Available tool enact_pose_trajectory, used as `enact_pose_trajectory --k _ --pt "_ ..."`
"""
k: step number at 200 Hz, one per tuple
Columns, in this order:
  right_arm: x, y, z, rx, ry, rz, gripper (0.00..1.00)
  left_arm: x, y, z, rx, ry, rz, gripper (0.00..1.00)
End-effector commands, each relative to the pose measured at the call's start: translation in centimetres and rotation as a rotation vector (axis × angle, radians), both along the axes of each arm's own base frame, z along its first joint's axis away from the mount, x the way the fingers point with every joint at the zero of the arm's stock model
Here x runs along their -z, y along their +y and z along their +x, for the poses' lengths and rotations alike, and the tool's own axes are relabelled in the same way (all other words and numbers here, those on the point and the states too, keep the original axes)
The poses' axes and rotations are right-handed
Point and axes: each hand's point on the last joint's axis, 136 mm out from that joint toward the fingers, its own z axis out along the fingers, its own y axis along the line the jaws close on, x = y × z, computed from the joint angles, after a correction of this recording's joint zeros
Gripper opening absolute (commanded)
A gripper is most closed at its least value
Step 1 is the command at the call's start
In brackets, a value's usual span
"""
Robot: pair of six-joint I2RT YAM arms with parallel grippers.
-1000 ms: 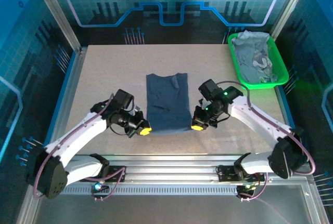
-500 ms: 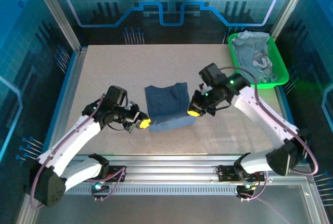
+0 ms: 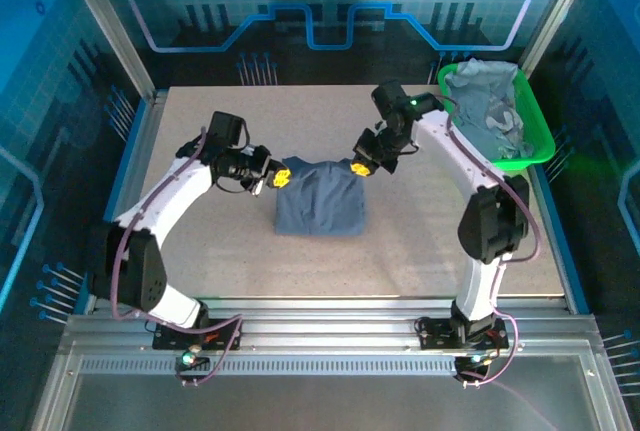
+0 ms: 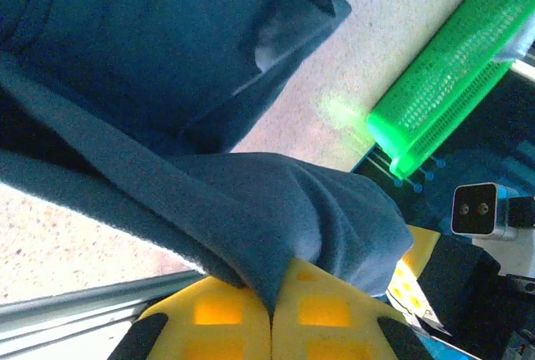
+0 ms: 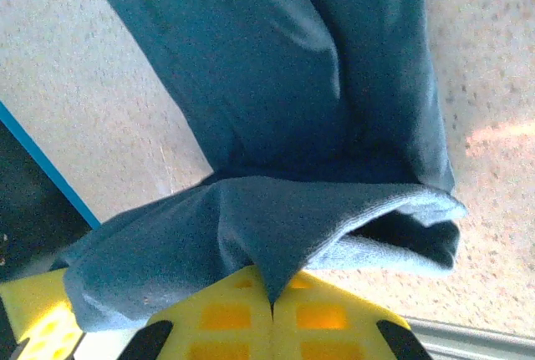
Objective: Fold and stack the t-shirts
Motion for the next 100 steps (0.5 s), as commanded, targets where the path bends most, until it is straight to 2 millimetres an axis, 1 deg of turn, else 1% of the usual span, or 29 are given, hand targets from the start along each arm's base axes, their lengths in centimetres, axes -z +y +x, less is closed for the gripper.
enact_pose_trajectory --k 1,9,30,39,40,43,46,56,60,68,75,86,100 --pt "1.4 0.2 3.1 -0.001 0.009 0.021 0.0 0.1 0.3 3.6 0.008 -0.044 -0.014 0.0" --pt "2.2 0.1 4.3 0.005 0.021 0.016 0.0 0.7 0.3 5.0 0.008 -0.041 -0.015 0.0" --pt "4.8 0.0 7.5 0.03 0.049 0.013 0.0 2.6 0.3 9.5 0.009 -0.059 -0.04 0.0" --pt "5.8 -0.3 8.6 0.043 0.057 0.007 0.0 3.5 0.3 11.3 0.013 -0.065 -0.049 0.07" --pt "5.7 -0.3 8.7 0.044 0.055 0.008 0.01 3.6 0.2 11.5 0.015 -0.063 -0.05 0.08" --pt "6.9 -0.4 9.2 0.047 0.07 0.002 0.06 3.7 0.3 12.0 0.019 -0.065 -0.048 0.11" --pt "7.3 -0.4 9.6 0.048 0.068 0.005 0.12 4.2 0.4 12.3 0.024 -0.053 -0.041 0.14" --pt "8.2 -0.7 10.8 0.048 0.056 -0.004 0.29 5.6 1.1 12.8 0.034 -0.01 0.01 0.26" --pt "8.5 -0.9 11.2 0.048 0.053 -0.01 0.35 5.8 1.4 13.0 0.035 -0.002 0.028 0.33" --pt "8.3 -1.4 12.0 0.047 0.033 -0.021 0.42 5.7 1.8 13.2 0.034 -0.009 0.059 0.45" --pt "8.0 -2.1 12.3 0.055 0.028 -0.04 0.47 5.4 2.0 13.4 0.031 -0.024 0.077 0.51" --pt "6.7 -3.1 12.5 0.056 -0.012 -0.077 0.53 4.1 2.3 13.2 0.028 -0.06 0.109 0.54" --pt "5.2 -4.0 11.9 0.06 -0.048 -0.116 0.56 3.1 2.8 12.1 0.03 -0.074 0.155 0.54"
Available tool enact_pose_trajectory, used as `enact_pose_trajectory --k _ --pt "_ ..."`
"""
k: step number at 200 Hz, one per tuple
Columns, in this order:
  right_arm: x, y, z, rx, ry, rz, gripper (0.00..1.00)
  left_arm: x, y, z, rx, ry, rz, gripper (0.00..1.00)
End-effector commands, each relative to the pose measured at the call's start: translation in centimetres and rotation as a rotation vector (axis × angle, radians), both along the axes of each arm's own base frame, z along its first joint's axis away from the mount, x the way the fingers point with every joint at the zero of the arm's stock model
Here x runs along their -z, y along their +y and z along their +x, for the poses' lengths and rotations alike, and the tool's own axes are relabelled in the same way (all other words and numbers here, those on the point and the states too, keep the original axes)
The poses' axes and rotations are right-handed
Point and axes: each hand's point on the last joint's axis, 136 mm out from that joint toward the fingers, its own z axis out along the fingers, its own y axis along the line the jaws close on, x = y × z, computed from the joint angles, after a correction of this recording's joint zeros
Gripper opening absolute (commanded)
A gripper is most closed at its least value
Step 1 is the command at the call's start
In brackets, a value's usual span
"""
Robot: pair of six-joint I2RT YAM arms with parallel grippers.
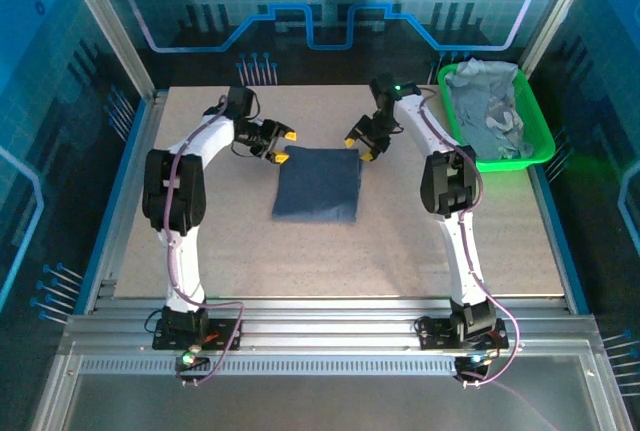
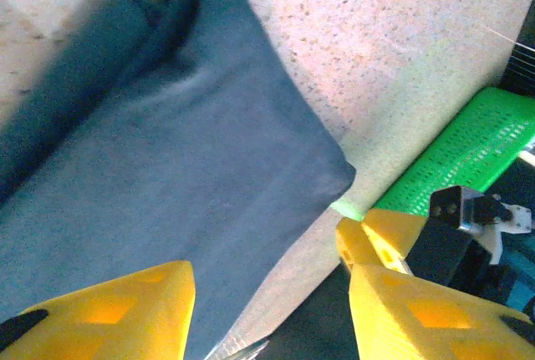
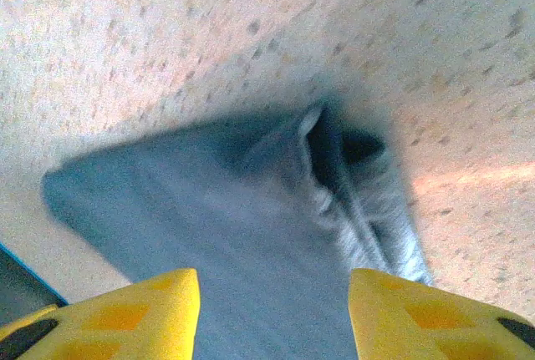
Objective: Fold and stack the t-shirts
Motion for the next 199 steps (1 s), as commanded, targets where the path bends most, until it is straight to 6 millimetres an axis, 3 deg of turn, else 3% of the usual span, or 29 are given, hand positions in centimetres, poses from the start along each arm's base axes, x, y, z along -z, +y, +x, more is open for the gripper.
enact_pose_trajectory --k 1,8,14,34,56,75,91,120,140,171,199 --pt "-5.2 -2.0 -0.8 -0.008 -0.083 -0.063 0.56 -4.1 0.8 -1.4 0.031 -0.075 0.083 0.54" --pt "-5.2 -2.0 -1.5 -0.008 -0.081 -0.065 0.56 -4.4 0.7 -2.2 0.033 -0.072 0.091 0.53" --pt "-6.4 -1.7 -2.3 -0.007 -0.106 -0.061 0.56 -4.3 0.5 -3.1 0.033 -0.061 0.088 0.52" --pt "-6.3 0.5 -5.4 -0.006 -0.12 -0.037 0.5 -3.1 -1.3 -5.4 0.036 -0.025 0.066 0.48" --pt "-4.5 3.9 -8.6 0.022 -0.077 0.022 0.28 -1.0 -3.3 -6.1 0.035 0.005 0.042 0.43" --pt "-2.3 5.5 -10.9 0.061 0.0 0.063 0.27 0.9 -4.6 -6.0 0.06 0.039 0.049 0.42" --pt "-0.2 5.5 -12.0 0.072 0.049 0.058 0.27 3.0 -4.1 -6.3 0.065 0.069 0.103 0.42" --pt "4.4 3.7 -13.2 0.05 0.144 -0.016 0.24 7.5 -1.5 -6.8 0.06 0.136 0.186 0.42" --pt "6.0 2.8 -13.6 0.022 0.176 -0.044 0.25 9.4 -0.2 -6.3 0.048 0.146 0.187 0.42" --pt "5.8 2.7 -13.8 -0.043 0.161 -0.059 0.27 8.8 0.1 -5.5 0.067 0.116 0.183 0.42" --pt "2.8 3.1 -12.7 -0.098 0.075 -0.055 0.3 5.1 -0.2 -5.3 0.066 0.048 0.185 0.44"
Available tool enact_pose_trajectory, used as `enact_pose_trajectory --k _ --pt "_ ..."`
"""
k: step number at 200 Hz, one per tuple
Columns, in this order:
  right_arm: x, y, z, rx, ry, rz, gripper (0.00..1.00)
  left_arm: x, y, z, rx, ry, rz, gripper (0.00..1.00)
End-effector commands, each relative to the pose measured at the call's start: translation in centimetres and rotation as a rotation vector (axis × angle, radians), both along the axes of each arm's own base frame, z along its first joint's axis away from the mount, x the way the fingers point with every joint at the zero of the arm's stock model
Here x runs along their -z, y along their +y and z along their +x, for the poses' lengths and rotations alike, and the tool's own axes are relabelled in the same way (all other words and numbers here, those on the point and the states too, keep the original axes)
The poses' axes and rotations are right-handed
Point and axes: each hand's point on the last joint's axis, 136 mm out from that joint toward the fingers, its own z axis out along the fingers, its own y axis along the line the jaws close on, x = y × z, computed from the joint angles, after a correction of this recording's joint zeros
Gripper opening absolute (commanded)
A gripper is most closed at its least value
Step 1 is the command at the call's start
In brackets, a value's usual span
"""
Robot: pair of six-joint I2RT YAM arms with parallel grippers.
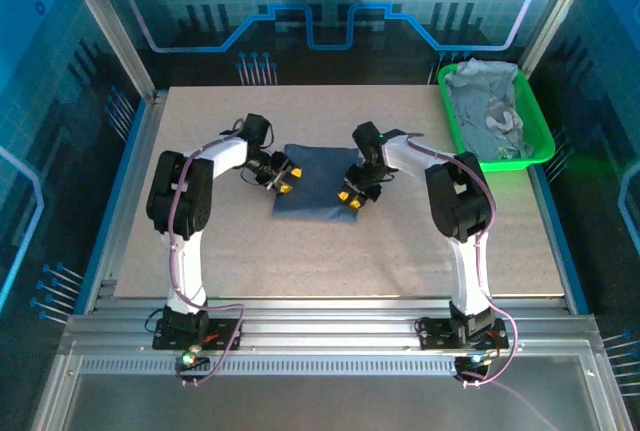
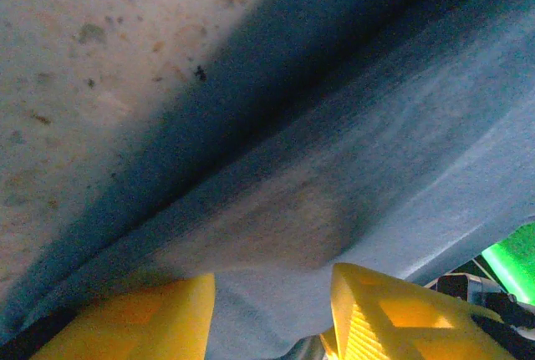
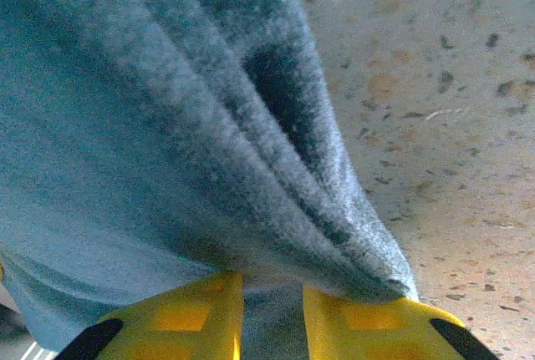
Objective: Fold and stack the t-shirts
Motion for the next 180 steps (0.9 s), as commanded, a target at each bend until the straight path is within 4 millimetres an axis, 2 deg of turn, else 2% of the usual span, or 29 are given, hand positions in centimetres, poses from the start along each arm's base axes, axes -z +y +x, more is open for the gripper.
enact_pose_trajectory --k 1,10,28,41,69,85,97,115,136,164,180 --pt "-2.3 -0.3 0.5 -0.069 -0.065 -0.028 0.3 -2.6 1.2 0.6 0.003 -0.077 0.062 0.44" --pt "-3.8 -0.3 1.0 -0.078 -0.109 -0.026 0.32 -4.4 1.3 0.2 0.003 -0.106 0.09 0.47" --pt "-6.4 -1.1 1.9 -0.074 -0.191 -0.034 0.35 -7.5 1.6 -2.1 -0.021 -0.13 0.15 0.5" --pt "-7.7 -1.7 2.4 -0.06 -0.23 -0.017 0.36 -8.4 0.9 -4.6 -0.066 -0.102 0.13 0.51" --pt "-9.0 -2.3 3.2 -0.047 -0.276 0.057 0.39 -7.4 -2.9 -10.0 -0.161 0.001 0.031 0.51" --pt "-9.8 -2.0 4.0 -0.051 -0.317 0.121 0.38 -6.6 -5.1 -11.1 -0.234 0.018 -0.021 0.56" --pt "-10.1 -2.0 4.6 -0.053 -0.338 0.139 0.37 -6.1 -6.3 -11.0 -0.287 0.004 -0.044 0.57" --pt "-9.2 -1.5 5.5 -0.064 -0.324 0.163 0.35 -5.2 -7.6 -10.5 -0.351 -0.007 -0.059 0.62" --pt "-5.9 -0.8 6.2 -0.069 -0.254 0.163 0.33 -3.4 -9.1 -10.2 -0.448 0.009 -0.117 0.62" --pt "-2.0 -0.1 6.7 -0.091 -0.171 0.142 0.33 -3.0 -9.9 -8.8 -0.492 -0.041 -0.145 0.63" --pt "-0.3 0.4 6.7 -0.105 -0.122 0.124 0.33 -2.6 -10.0 -8.9 -0.497 -0.026 -0.134 0.63"
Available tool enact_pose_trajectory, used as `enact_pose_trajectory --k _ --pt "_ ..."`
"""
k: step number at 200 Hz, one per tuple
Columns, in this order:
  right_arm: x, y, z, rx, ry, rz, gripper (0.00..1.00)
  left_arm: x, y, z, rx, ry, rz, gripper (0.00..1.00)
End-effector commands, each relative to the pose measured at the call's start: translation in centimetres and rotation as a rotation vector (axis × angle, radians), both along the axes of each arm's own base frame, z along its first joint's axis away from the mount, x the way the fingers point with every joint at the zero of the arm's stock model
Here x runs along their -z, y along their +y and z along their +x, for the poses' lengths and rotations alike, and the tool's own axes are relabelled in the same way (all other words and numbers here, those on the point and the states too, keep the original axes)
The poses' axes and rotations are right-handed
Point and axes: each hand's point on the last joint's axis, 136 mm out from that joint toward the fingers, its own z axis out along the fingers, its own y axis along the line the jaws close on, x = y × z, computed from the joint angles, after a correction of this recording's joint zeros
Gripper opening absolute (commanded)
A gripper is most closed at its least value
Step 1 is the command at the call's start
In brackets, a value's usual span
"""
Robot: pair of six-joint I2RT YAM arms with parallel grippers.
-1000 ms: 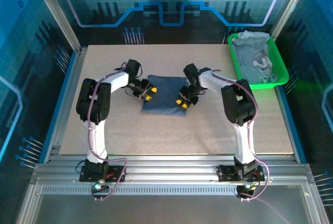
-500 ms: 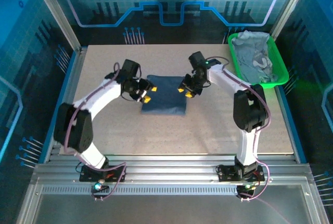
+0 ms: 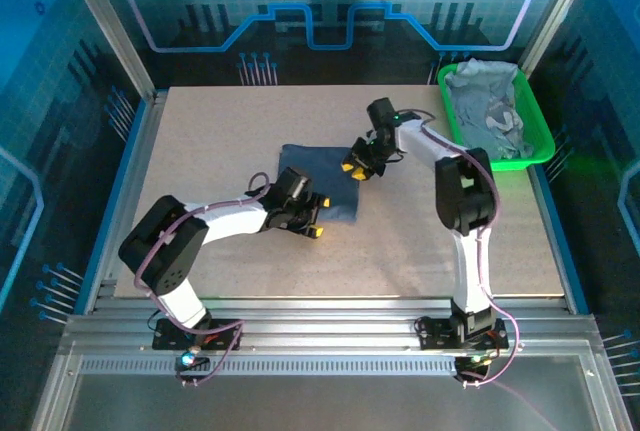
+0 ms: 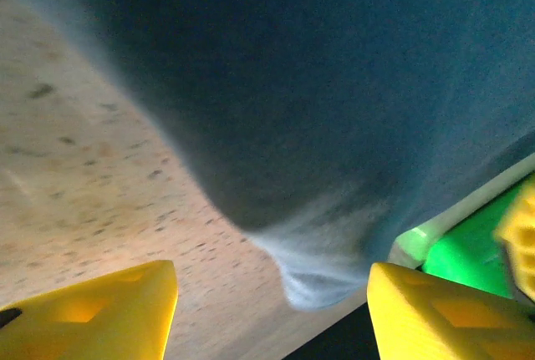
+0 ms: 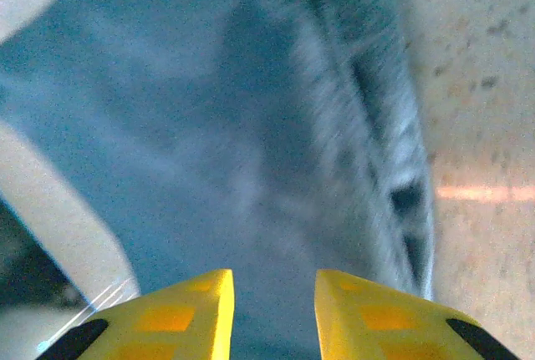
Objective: Fold and stack the t-shirts
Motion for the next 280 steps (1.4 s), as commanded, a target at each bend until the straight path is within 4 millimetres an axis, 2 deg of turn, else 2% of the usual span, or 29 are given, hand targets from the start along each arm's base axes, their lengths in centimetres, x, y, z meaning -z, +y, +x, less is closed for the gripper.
enact_pose_trajectory --k 1,7,12,29,51,75,85,119,128,131,144,165,196,225,267,280 --pt "2.2 1.3 -0.8 -0.051 0.079 -0.001 0.33 -0.9 -0.6 2.0 -0.098 -0.051 -0.051 0.63" --pt "2.3 1.7 -0.7 -0.06 0.081 0.0 0.32 -0.7 -0.6 1.7 -0.097 -0.038 -0.043 0.63" --pt "3.5 2.0 -0.9 -0.067 0.107 -0.006 0.33 -0.6 -0.5 1.4 -0.097 -0.024 -0.035 0.63" --pt "4.6 3.6 -1.2 -0.091 0.137 -0.007 0.32 0.1 0.4 0.0 -0.105 0.022 0.01 0.62" --pt "4.7 5.5 -1.4 -0.094 0.142 -0.006 0.32 0.6 2.3 -1.3 -0.137 0.042 0.07 0.62" --pt "3.9 6.4 -1.3 -0.077 0.136 0.006 0.32 1.3 3.9 -2.1 -0.182 0.051 0.096 0.62" --pt "3.1 6.6 -1.0 -0.075 0.118 0.017 0.32 1.6 4.6 -2.2 -0.198 0.048 0.105 0.62" --pt "-1.4 5.9 0.5 -0.088 0.0 0.027 0.36 1.5 5.9 -0.1 -0.247 -0.035 0.097 0.6" --pt "-1.7 5.6 0.7 -0.088 -0.01 0.024 0.37 1.6 5.9 0.4 -0.25 -0.048 0.089 0.59" --pt "-3.2 5.6 0.8 -0.089 -0.038 0.034 0.37 1.7 5.9 0.5 -0.251 -0.048 0.086 0.58" --pt "-4.7 5.1 0.9 -0.085 -0.064 0.034 0.37 2.0 5.9 0.8 -0.262 -0.045 0.077 0.56" --pt "-6.9 4.2 0.6 -0.079 -0.101 0.04 0.37 2.5 5.8 1.7 -0.291 -0.049 0.06 0.47" --pt "-8.5 2.7 -1.0 -0.064 -0.117 0.043 0.37 3.5 6.6 2.3 -0.362 -0.018 0.056 0.32" --pt "-9.2 1.0 -2.7 -0.047 -0.119 0.036 0.37 4.0 9.6 3.5 -0.443 -0.012 0.069 0.28" --pt "-10.1 -1.2 -5.1 -0.039 -0.134 0.008 0.36 3.1 17.3 6.0 -0.511 -0.04 0.111 0.27" --pt "-10.2 -1.6 -5.9 -0.038 -0.136 0.003 0.37 2.7 19.7 7.3 -0.484 -0.085 0.132 0.27"
